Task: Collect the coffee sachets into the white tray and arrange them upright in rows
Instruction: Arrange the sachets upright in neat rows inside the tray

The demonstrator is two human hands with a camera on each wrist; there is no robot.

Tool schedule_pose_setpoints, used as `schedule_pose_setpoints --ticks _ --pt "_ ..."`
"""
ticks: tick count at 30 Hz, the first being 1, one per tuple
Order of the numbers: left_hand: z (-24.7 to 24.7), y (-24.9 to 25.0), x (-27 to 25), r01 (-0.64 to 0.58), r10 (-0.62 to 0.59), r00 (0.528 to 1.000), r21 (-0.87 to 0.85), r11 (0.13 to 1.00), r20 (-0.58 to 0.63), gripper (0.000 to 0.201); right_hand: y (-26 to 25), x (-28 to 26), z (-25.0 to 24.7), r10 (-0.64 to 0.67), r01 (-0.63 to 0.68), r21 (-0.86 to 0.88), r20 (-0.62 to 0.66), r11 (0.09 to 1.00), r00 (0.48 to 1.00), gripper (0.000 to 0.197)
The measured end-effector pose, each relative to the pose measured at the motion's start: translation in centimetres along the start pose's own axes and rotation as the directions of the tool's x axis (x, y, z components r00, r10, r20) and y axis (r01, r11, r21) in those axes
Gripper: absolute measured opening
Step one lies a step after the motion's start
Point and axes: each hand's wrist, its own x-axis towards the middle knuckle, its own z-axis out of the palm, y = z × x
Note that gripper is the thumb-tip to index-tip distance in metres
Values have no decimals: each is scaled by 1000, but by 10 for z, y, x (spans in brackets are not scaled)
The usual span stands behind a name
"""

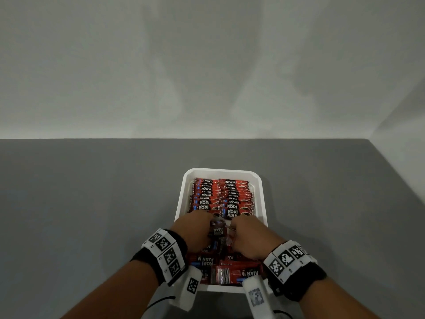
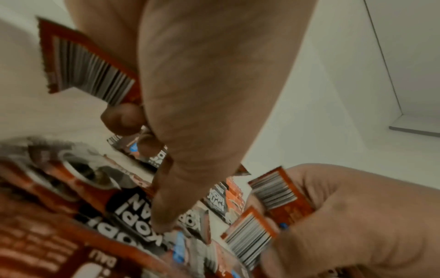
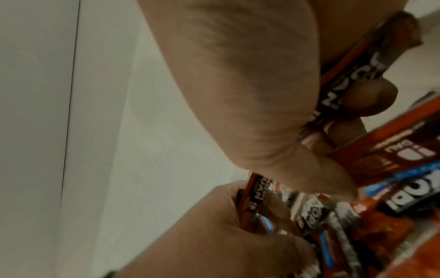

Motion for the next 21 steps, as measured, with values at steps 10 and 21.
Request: schedule_pose_setpoints --ticks 10,21 --pt "3 2 8 -38 36 999 88 995 27 39 9 -9 -20 163 -29 640 -151 768 975 26" --pt "0 -5 8 12 -12 1000 27 1000 -3 24 6 -11 -21 222 -21 755 -166 656 961 9"
